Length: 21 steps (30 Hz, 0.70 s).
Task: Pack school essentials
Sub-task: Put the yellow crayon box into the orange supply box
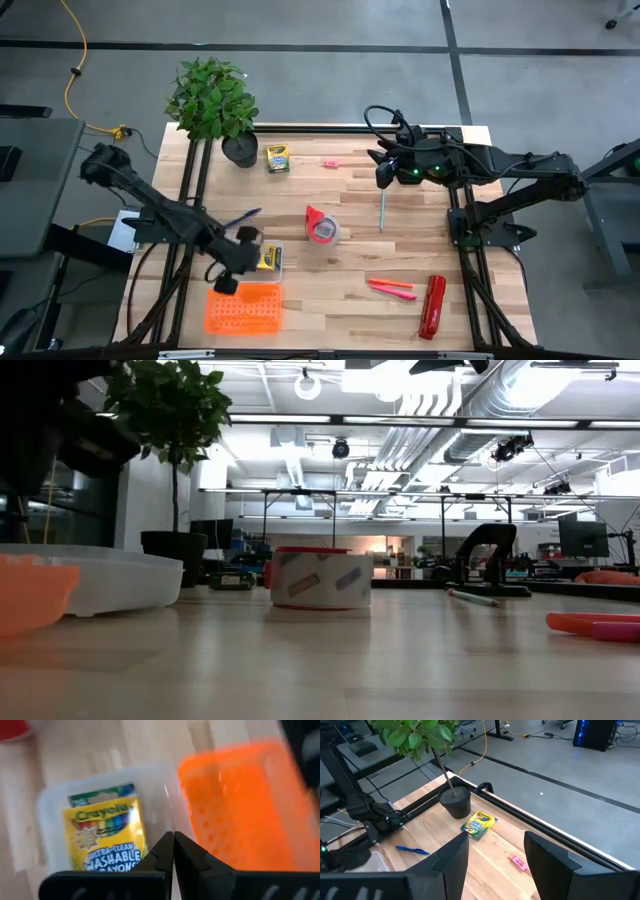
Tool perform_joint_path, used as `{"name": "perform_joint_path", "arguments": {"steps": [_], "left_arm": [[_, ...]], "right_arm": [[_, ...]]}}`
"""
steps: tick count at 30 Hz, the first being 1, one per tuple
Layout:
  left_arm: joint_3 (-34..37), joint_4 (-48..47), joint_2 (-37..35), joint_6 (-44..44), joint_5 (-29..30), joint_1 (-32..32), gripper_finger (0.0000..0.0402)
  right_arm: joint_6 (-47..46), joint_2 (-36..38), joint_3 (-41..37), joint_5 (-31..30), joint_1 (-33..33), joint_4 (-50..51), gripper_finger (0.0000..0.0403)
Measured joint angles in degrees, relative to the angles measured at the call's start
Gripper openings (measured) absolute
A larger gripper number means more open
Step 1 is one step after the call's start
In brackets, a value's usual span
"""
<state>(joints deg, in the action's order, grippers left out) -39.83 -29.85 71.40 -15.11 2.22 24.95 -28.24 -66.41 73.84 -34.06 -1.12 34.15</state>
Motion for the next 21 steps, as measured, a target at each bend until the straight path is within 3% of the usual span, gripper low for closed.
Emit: {"name": "perform_joint_path", "arguments": {"steps": [8, 14, 21], "left_arm": [[-0.02, -0.31, 6.69, 19.48, -6.38, -4.97, 0.0000], [-0.02, 0.78, 8.37, 26.60, -10.61, -8.49, 0.0000], [-0.53, 0.22, 10.55, 29.21, -10.53, -10.01, 0.0000]], "right_arm": [[-0.21, -0.02, -0.02, 0.00, 0.01, 0.00, 0.0184], [-0.21, -0.02, -0.02, 0.00, 0.01, 0.02, 0.0184], [-0.23, -0.02, -0.02, 0.00, 0.00, -0.02, 0.0184]]}}
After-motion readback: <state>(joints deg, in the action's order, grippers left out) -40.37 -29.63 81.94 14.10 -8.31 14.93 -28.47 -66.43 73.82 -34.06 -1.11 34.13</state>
